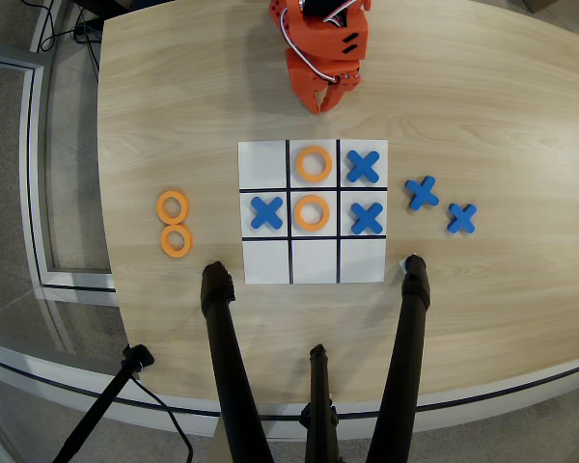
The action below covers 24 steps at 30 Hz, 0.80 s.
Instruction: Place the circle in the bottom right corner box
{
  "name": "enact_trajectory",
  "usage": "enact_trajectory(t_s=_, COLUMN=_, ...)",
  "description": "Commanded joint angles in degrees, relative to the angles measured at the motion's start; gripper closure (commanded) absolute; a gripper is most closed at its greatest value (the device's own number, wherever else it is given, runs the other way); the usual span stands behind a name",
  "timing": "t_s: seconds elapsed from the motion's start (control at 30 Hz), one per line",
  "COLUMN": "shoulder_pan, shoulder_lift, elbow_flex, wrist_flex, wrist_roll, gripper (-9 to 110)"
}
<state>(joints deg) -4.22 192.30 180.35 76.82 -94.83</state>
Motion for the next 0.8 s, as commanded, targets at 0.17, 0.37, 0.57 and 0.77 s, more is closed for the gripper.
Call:
enact_trajectory(t_s=0.17, shoulder_pan=2.3, shoulder_lift=-0.9, elbow_flex=-2.1, wrist_flex=0.7, wrist_roll=2.8, gripper=100)
enact_trajectory(t_s=0.37, shoulder_pan=3.3, shoulder_lift=-2.8, elbow_flex=-5.3, wrist_flex=1.1, wrist_roll=2.8, gripper=95)
enact_trajectory(t_s=0.57, shoulder_pan=11.0, shoulder_lift=-22.1, elbow_flex=-30.6, wrist_flex=-2.1, wrist_roll=4.9, gripper=89)
enact_trajectory(t_s=0.77, shoulder_pan=17.1, shoulder_lift=-49.9, elbow_flex=-50.3, wrist_flex=-10.3, wrist_roll=7.3, gripper=89)
